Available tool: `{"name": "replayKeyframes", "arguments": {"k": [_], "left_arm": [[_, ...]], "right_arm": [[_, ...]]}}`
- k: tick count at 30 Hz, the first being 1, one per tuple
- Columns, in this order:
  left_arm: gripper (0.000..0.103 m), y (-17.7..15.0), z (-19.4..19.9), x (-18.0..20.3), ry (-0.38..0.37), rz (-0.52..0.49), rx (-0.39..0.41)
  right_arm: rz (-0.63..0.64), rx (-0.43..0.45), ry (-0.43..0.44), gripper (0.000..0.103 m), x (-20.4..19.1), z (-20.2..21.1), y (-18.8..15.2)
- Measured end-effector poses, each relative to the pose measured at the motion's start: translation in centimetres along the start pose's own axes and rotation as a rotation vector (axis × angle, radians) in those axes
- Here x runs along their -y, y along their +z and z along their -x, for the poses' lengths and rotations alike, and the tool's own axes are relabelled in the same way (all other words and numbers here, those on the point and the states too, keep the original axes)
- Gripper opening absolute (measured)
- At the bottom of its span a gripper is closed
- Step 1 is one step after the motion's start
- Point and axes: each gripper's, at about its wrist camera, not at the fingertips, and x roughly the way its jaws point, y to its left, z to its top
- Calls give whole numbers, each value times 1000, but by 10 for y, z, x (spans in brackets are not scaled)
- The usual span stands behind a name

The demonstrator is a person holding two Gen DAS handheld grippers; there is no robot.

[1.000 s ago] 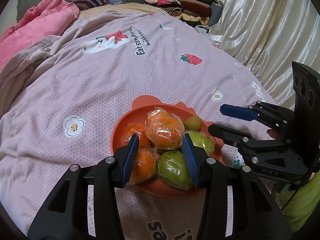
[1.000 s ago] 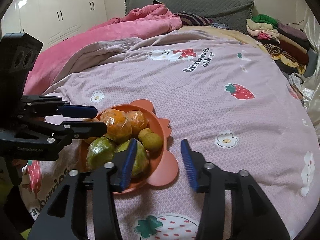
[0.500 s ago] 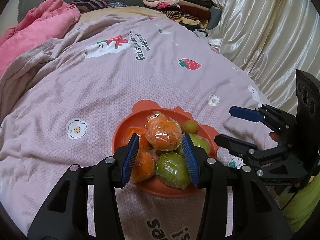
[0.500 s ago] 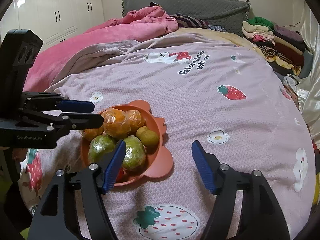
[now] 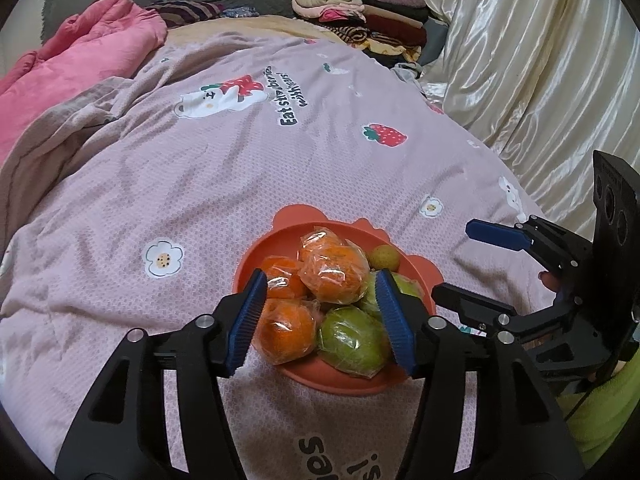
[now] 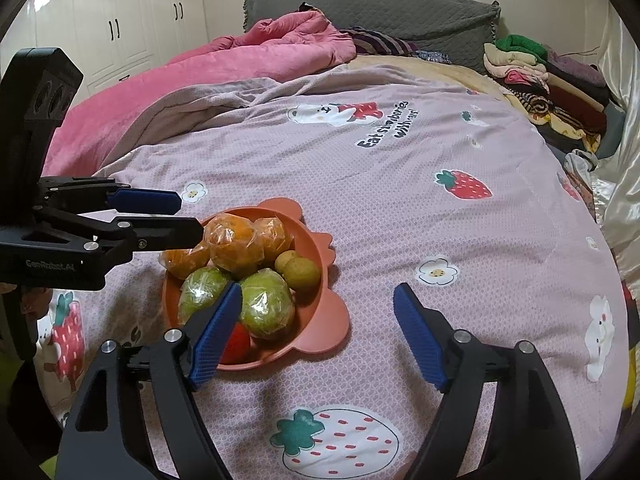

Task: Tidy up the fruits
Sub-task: 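Open the right tool to drop the yellow fruit while the left tool releases the orange into the plate, then withdraw both open tools back from the plate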

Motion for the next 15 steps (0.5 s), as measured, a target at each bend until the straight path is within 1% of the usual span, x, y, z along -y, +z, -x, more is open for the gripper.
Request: {"name": "replayKeyframes", "arguments": {"k": [4, 7, 15], "left_arm": [[52, 0, 3, -2, -3, 8, 6], [56, 0, 4, -3, -1, 14, 11], [62, -1, 12, -5, 2, 19, 28]], "right_arm": [[3, -2, -3, 82, -2, 0, 0], [5, -2, -5, 84, -3, -1, 0], [4, 2, -12, 92, -9, 2, -3]]}}
